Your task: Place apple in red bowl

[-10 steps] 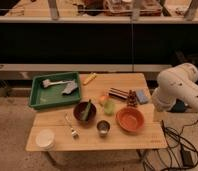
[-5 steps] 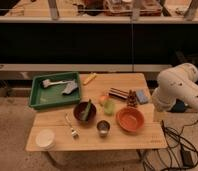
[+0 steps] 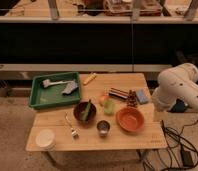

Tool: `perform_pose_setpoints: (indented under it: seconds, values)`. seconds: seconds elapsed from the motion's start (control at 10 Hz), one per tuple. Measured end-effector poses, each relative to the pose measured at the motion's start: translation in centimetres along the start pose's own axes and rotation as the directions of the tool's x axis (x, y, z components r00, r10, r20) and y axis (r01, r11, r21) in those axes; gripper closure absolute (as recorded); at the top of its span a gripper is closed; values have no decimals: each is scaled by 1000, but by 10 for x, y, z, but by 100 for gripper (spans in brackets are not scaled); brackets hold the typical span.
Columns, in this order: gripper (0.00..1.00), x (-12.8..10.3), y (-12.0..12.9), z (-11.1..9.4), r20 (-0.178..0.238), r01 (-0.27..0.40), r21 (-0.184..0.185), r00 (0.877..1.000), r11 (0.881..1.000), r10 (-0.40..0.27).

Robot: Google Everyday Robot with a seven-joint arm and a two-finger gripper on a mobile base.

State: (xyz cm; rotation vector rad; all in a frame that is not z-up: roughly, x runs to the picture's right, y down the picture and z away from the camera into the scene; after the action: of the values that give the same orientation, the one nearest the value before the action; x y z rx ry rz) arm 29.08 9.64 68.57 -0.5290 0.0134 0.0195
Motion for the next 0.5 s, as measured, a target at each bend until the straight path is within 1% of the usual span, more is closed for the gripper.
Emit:
perform_pose_setpoints:
  seconds: [0.1, 0.2, 0.3, 0.4, 0.5]
  values:
    - [35, 5, -8, -1, 9, 25, 26, 1000, 999, -25]
    - [35, 5, -19, -2, 23, 59, 48, 998, 997, -60]
    - [35, 4, -48, -4, 58, 165, 99, 983, 981, -171]
    - [35, 2, -65, -5, 73, 250, 125, 963, 960, -260]
    - [35, -4, -85, -6, 80, 357, 154, 925, 921, -372]
